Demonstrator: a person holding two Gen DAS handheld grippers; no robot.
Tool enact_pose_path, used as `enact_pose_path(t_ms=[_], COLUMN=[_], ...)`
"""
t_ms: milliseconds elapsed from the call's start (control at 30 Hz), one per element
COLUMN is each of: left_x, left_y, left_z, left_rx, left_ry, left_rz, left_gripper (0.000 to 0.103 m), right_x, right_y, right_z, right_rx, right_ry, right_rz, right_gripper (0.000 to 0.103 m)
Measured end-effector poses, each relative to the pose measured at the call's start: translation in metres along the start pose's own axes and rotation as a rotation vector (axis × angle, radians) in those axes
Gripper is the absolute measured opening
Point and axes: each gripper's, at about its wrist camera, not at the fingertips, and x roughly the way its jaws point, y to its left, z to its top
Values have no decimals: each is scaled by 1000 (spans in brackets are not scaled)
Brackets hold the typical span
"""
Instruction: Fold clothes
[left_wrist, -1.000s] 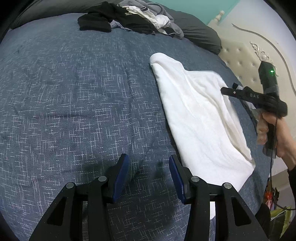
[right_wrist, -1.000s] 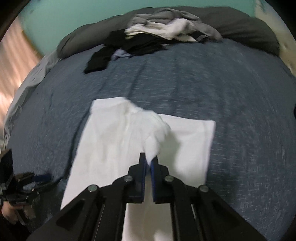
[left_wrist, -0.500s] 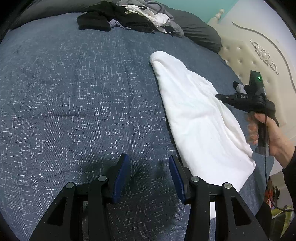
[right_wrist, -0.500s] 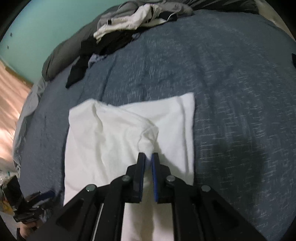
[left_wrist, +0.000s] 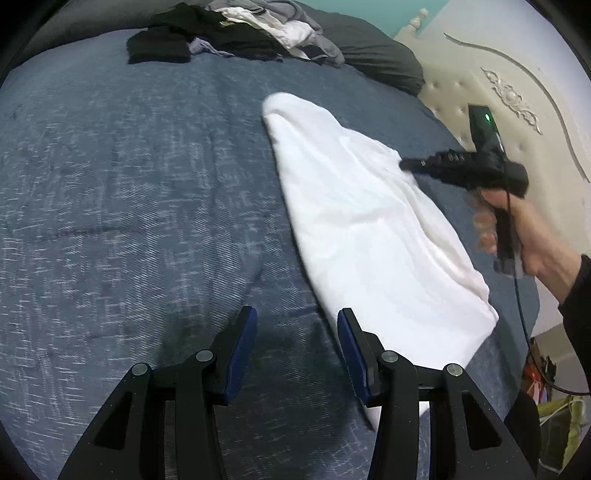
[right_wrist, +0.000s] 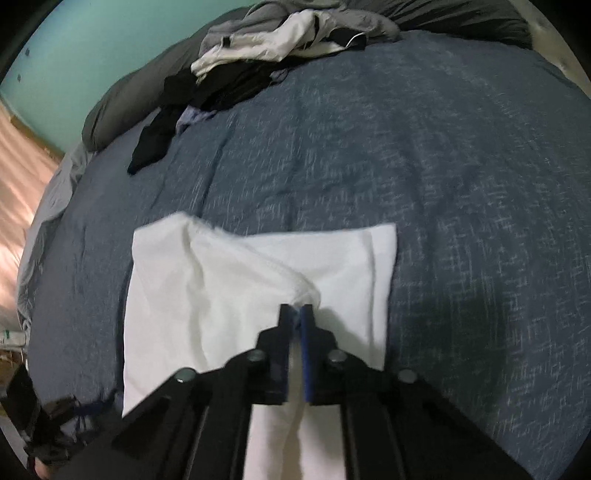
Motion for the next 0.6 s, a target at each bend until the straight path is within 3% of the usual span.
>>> enact_pose_path(t_ms=[367, 567, 600], left_x=[25, 27, 28], left_y=[-23, -22, -23], left_z=[-8, -6, -6], left_rx=[61, 57, 57], left_ry=[56, 57, 58], left_rz=[4, 1, 2], left_gripper=[49, 49, 49], right_x=[5, -14, -13], right_y=[-30, -34, -31], right_z=[6, 20, 24], right_rx=[56, 53, 43], right_ry=[-10, -58, -50], right_rz=[-78, -11, -5], right_gripper=[0, 3, 9])
